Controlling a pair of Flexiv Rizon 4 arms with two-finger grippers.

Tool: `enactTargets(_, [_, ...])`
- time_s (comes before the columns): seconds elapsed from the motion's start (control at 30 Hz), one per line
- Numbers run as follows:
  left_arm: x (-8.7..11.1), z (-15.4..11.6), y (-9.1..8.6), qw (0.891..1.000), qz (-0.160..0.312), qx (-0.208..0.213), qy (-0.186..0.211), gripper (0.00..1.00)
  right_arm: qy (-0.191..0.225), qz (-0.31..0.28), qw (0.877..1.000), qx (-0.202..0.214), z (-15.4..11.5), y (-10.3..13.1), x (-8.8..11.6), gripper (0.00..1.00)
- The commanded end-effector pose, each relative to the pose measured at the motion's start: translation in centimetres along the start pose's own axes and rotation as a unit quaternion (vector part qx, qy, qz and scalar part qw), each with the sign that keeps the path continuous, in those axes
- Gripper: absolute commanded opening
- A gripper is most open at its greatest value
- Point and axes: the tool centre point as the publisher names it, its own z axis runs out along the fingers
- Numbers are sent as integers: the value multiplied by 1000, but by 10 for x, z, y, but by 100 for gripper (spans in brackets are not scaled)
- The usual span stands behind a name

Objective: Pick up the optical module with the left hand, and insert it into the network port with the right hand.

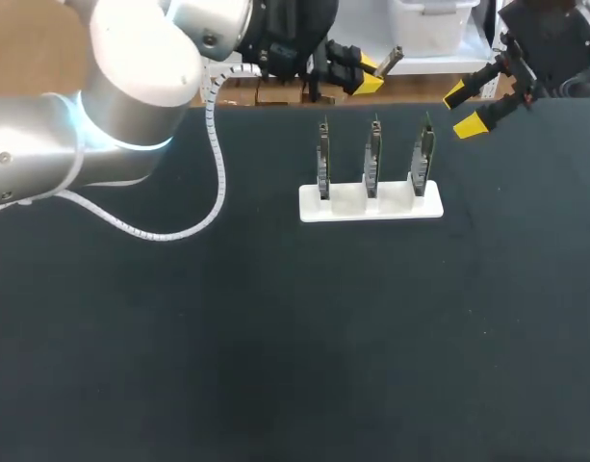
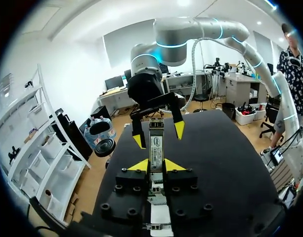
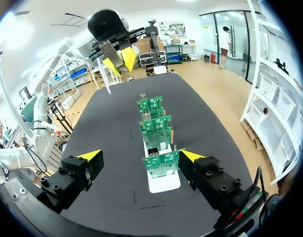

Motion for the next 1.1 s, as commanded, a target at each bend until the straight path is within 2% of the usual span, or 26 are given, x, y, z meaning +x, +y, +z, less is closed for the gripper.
enactTargets(0.03, [0, -1, -2, 1000, 0, -2, 0, 0, 0, 0, 1000, 1, 0, 1, 0, 100])
enactTargets(0.17, [1, 2, -2, 1000, -5, -5, -7, 0, 0, 0, 1000, 1, 0, 1, 0, 100])
enactTargets(0.33, [-8, 21, 8, 999, -10, -16, -42, 0, 0, 0, 1000, 1, 0, 1, 0, 100])
enactTargets(0.47, [-14, 29, 15, 999, -11, -27, -46, 0, 0, 0, 1000, 1, 0, 1, 0, 100])
enactTargets(0.73, [-11, 38, 13, 996, -35, -30, -81, 0, 0, 0, 1000, 1, 0, 1, 0, 100])
enactTargets(1.1, [-4, 61, 0, 991, -63, 5, -121, 0, 0, 0, 1000, 1, 0, 1, 0, 100])
